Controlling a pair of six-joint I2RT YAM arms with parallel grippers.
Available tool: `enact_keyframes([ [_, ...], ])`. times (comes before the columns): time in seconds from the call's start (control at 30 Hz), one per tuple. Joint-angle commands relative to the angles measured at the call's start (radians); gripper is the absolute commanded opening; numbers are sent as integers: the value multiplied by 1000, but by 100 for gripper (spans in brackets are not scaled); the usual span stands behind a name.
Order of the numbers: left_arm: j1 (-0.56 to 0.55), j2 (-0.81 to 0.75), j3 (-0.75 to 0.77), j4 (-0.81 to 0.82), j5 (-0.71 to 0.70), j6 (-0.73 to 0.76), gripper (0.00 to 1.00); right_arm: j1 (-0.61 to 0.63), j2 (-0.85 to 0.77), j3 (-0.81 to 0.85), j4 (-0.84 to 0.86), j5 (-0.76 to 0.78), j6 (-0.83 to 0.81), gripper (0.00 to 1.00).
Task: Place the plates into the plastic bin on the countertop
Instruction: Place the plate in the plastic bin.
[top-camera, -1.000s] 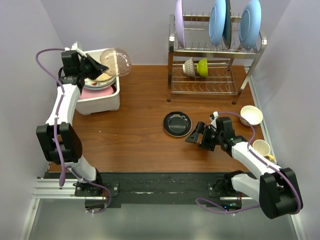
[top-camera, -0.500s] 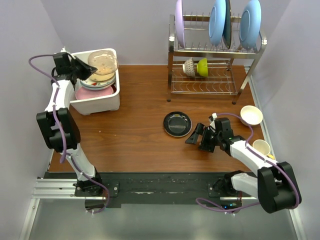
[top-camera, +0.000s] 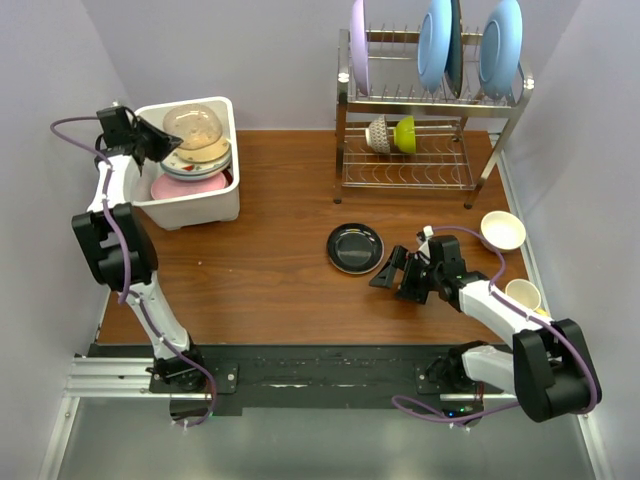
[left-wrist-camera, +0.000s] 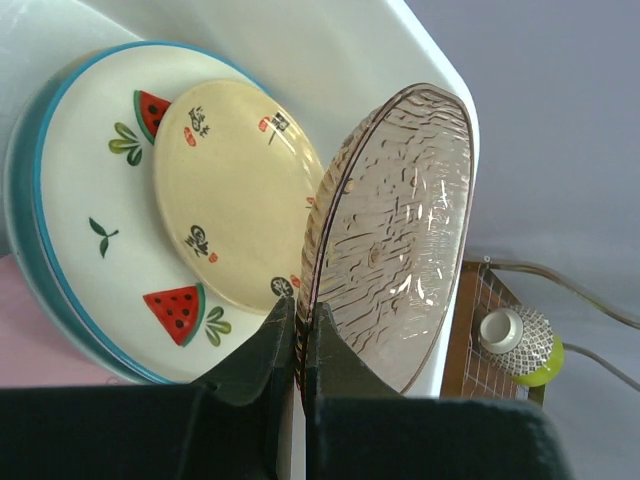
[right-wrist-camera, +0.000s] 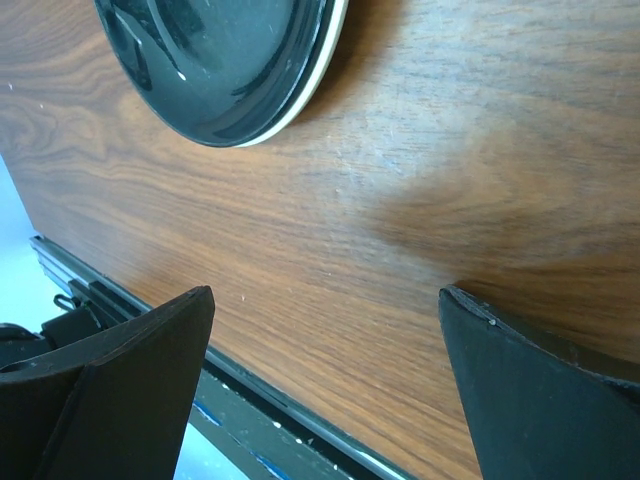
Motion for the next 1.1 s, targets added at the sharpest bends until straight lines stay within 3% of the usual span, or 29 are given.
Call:
enact_keyframes([
  [0.0, 4, 18, 93, -35, -40, -16, 0, 2, 9, -10, 15, 1, -8, 99],
  [0.3, 4, 104, 147, -61, -26, -53, 0, 2, 2, 4, -15, 6, -23, 99],
  [0.37, 4, 118, 151, -73, -23, -48, 5, 2, 2, 1, -15, 7, -25, 99],
  [0.73, 3, 167, 200, -156, -48, 26, 8, 3, 6, 10, -25, 10, -34, 99],
  [1.07, 0, 203, 216, -169, -17, 42, 17, 3, 12, 15, -32, 6, -35, 99],
])
